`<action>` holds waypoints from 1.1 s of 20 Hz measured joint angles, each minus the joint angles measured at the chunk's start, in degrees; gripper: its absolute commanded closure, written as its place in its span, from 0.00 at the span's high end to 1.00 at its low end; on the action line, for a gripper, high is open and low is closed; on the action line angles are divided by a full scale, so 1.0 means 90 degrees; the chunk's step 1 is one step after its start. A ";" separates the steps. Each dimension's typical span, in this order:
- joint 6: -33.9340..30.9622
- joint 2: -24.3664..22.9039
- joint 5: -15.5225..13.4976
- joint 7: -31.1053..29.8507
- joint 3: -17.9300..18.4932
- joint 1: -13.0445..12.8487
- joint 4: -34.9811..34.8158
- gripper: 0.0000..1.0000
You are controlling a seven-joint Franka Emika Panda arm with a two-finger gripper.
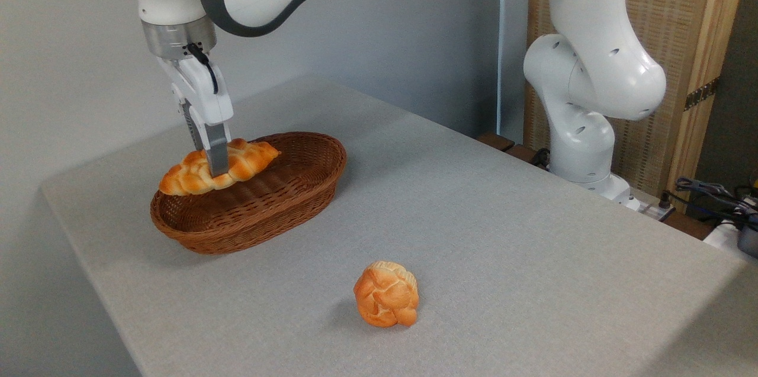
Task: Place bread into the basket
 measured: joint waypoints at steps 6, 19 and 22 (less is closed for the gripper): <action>0.0000 0.0038 0.0000 -0.0020 -0.0020 0.0000 0.0000 1.00; -0.1057 -0.0393 0.0000 0.0034 0.0643 0.0341 0.0424 1.00; -0.1449 -0.0623 0.0000 0.0640 0.1101 0.0372 0.0550 1.00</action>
